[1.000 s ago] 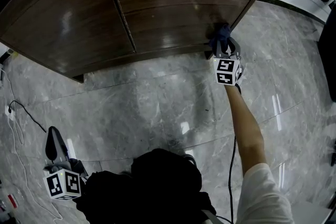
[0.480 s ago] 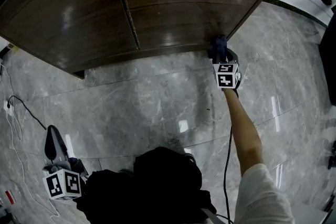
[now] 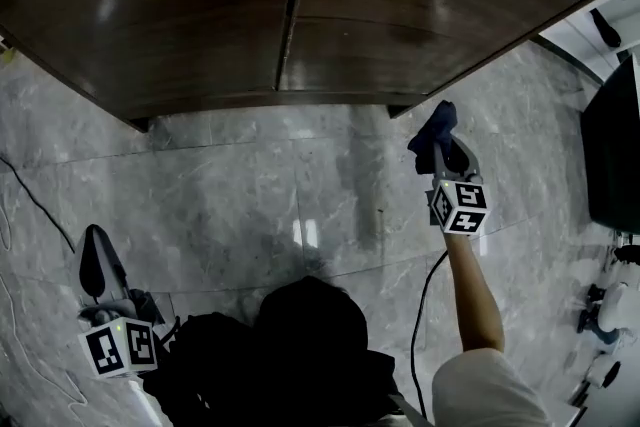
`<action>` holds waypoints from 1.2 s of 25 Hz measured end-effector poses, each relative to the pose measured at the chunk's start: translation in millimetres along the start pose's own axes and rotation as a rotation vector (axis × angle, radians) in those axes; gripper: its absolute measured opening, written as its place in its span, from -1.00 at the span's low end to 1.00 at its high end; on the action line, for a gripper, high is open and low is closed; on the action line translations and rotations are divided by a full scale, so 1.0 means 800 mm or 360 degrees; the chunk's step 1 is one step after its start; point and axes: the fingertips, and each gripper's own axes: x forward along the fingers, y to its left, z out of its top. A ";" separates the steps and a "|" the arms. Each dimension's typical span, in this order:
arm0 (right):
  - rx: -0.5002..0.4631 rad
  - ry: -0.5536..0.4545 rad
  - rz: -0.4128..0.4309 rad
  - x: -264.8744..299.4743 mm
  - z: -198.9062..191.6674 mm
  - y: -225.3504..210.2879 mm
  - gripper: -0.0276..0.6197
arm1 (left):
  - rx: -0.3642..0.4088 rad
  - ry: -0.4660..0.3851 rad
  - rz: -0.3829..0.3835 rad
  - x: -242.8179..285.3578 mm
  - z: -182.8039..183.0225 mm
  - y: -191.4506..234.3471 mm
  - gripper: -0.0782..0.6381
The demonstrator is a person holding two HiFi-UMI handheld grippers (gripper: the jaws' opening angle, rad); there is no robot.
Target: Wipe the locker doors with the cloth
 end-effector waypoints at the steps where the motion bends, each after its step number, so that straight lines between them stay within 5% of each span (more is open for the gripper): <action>1: -0.0010 0.0024 0.0013 -0.019 0.015 0.000 -0.68 | -0.0011 0.0017 0.0002 -0.002 0.009 0.002 -0.78; 6: -0.0066 0.0158 0.0050 -0.127 0.109 -0.003 -0.68 | -0.0072 0.0146 -0.0072 -0.033 0.108 -0.009 -0.78; 12: 0.0100 0.0173 0.0124 -0.249 0.268 0.017 -0.68 | -0.0033 0.0206 -0.0236 -0.066 0.302 -0.049 -0.78; 22: 0.0345 -0.0088 0.0183 -0.390 0.519 -0.014 -0.68 | -0.0039 0.0143 -0.0411 -0.107 0.568 -0.180 -0.78; 30: 0.0362 -0.0293 0.0318 -0.481 0.672 -0.036 -0.68 | -0.0051 0.0066 -0.0445 -0.160 0.702 -0.259 -0.78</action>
